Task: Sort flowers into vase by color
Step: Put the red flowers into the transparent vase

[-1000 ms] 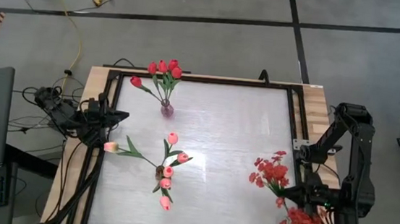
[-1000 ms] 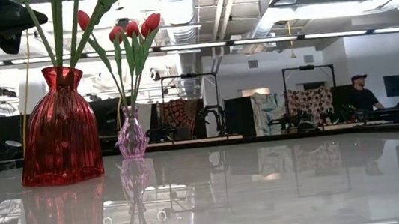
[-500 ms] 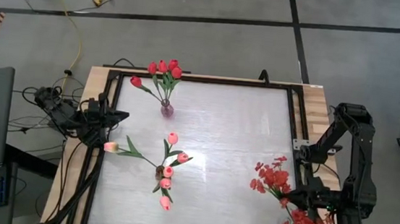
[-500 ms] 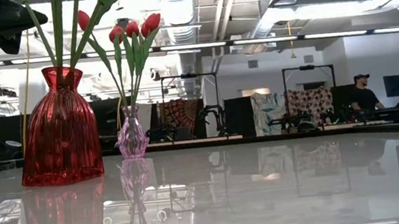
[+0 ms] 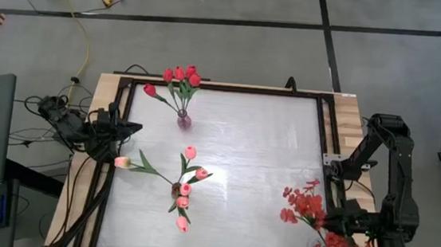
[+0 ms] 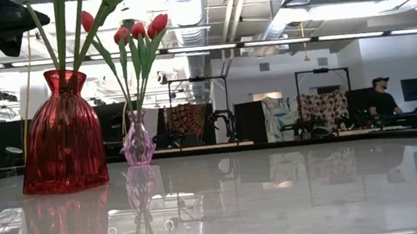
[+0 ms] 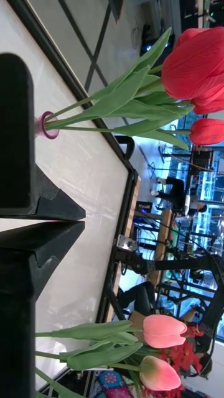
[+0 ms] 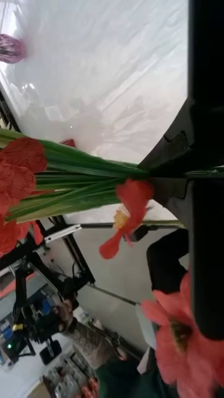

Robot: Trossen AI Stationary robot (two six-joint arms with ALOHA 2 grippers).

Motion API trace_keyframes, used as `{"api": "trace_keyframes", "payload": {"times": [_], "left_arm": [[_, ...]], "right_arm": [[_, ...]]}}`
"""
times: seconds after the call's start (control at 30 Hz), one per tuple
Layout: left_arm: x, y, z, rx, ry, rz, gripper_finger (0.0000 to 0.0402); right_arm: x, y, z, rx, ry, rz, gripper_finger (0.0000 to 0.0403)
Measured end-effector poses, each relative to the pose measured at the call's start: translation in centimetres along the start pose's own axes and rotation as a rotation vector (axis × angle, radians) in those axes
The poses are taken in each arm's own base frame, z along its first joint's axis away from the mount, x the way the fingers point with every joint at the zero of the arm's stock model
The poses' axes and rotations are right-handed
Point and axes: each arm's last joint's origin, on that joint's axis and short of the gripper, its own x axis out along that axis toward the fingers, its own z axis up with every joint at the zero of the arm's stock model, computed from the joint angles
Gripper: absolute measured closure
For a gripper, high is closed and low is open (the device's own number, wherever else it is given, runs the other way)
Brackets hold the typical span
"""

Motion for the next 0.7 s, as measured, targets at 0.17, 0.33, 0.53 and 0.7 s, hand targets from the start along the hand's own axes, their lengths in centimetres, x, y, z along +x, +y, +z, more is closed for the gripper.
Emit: {"api": "trace_keyframes", "payload": {"times": [0.17, 0.33, 0.53, 0.7], "left_arm": [[0.0, 0.0, 0.0, 0.0, 0.0, 0.0, 0.0401], [0.0, 0.0, 0.0, -0.001, 0.0, 0.0, 0.0401], [0.0, 0.0, 0.0, 0.0, -0.001, 0.005, 0.0401], [0.0, 0.0, 0.0, 0.0, -0.002, 0.01, 0.0401]], "right_arm": [[0.0, -0.1, -0.2, -0.009, 0.0, 0.0, 0.0372], [0.5, -0.9, -1.4, -0.009, -0.008, 0.001, 0.0372], [0.9, -1.8, -2.9, -0.021, -0.064, 0.033, 0.0372], [0.8, -1.8, -2.8, -0.058, -0.122, 0.05, 0.0372]]}}
